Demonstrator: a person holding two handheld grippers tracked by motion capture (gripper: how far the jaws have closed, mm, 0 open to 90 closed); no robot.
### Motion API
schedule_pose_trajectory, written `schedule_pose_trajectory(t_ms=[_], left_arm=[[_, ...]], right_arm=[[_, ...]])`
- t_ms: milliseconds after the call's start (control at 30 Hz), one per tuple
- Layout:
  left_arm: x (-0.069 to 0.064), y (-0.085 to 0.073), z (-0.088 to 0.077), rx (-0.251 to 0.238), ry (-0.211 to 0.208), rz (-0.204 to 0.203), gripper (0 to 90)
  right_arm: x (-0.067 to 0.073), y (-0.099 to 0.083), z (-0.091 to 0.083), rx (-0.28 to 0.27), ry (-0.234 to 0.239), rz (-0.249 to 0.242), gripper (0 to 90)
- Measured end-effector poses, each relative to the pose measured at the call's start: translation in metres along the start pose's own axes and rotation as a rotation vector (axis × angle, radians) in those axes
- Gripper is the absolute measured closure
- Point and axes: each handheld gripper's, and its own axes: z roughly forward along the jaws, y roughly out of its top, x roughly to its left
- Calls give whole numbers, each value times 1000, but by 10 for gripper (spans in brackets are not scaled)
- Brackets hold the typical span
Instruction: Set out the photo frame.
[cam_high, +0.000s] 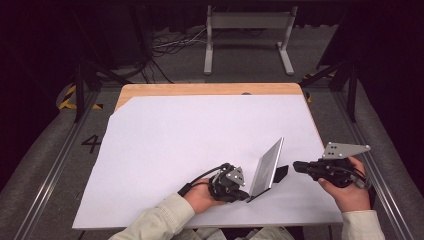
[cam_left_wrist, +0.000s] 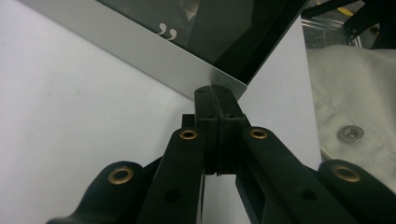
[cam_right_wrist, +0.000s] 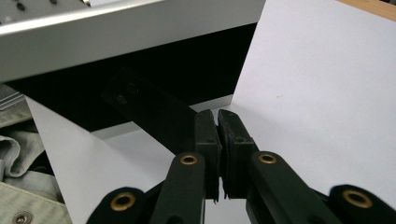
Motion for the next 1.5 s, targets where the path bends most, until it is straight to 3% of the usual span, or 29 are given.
schedule_pose_trajectory(t_ms=[400, 667, 967, 1067, 1233, 1500], left_arm=[[-7, 17, 21, 2, -52, 28, 900], [-7, 33, 36, 4, -63, 53, 900], [-3, 51, 50, 2, -60, 37, 900], [-3, 56, 55, -4, -56, 26, 900], [-5, 54, 50, 0, -54, 32, 900], [2, 27, 20, 0, -25, 18, 900]], right_arm=[[-5, -3, -15, -34, -17, 49, 871], [-8, -6, -19, -41, -24, 67, 871], [-13, -9, -32, -63, -60, 91, 874], [-17, -12, -38, -75, -88, 126, 872], [-19, -13, -38, -70, -87, 147, 858], [-17, -11, -34, -59, -81, 158, 841]])
